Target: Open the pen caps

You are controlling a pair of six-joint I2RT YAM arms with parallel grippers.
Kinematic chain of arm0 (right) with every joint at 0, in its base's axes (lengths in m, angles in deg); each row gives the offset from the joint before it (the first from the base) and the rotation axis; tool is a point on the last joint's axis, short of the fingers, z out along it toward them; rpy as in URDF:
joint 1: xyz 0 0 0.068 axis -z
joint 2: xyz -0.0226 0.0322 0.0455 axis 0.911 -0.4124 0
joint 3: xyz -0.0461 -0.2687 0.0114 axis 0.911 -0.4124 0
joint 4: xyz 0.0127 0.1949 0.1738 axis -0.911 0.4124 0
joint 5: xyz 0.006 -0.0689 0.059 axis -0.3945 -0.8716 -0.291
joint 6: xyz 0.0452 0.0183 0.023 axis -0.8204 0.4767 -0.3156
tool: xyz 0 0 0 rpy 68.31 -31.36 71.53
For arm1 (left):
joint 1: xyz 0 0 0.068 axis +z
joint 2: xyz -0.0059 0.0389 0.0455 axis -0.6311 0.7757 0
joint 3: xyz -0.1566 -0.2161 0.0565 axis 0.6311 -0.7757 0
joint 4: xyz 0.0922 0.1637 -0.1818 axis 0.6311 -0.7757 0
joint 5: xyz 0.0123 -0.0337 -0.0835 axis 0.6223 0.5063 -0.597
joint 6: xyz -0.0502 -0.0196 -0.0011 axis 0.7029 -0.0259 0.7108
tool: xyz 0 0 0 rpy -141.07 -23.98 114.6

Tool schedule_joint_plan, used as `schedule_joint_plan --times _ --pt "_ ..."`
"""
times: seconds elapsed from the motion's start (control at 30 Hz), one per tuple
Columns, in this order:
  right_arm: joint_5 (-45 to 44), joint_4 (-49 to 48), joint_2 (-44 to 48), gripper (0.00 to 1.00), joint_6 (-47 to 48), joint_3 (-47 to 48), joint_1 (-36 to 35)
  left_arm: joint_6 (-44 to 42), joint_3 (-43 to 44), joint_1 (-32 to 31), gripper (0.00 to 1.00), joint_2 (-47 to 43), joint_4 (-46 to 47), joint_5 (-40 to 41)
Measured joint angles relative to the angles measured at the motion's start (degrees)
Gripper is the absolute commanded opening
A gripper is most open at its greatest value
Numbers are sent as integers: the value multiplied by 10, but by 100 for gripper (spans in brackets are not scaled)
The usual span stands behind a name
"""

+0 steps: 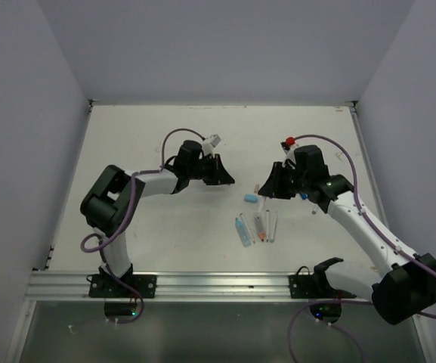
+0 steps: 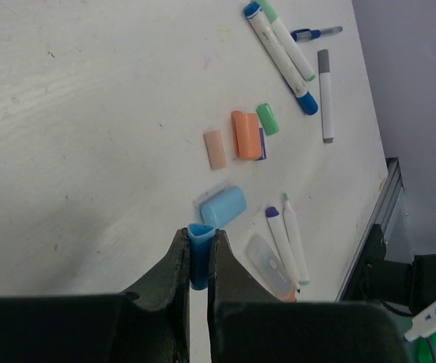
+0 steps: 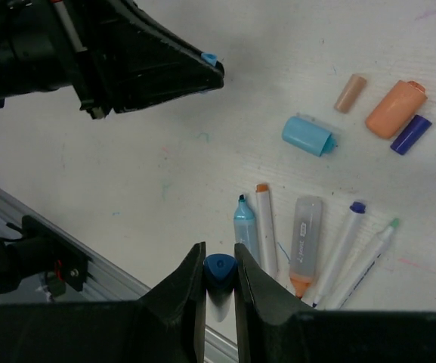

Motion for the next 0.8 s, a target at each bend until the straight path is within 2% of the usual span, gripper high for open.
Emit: schedule_joint_plan --times 0.13,0.4,0.8 --pt "-18 11 10 0 4 -14 -24 3 54 0 1 68 -8 -7" --pt "-41 3 -23 0 0 -33 -76 3 112 -12 18 131 -9 -21" --pt "-81 -25 -141 0 -14 -9 -157 2 116 -22 39 156 -10 -26"
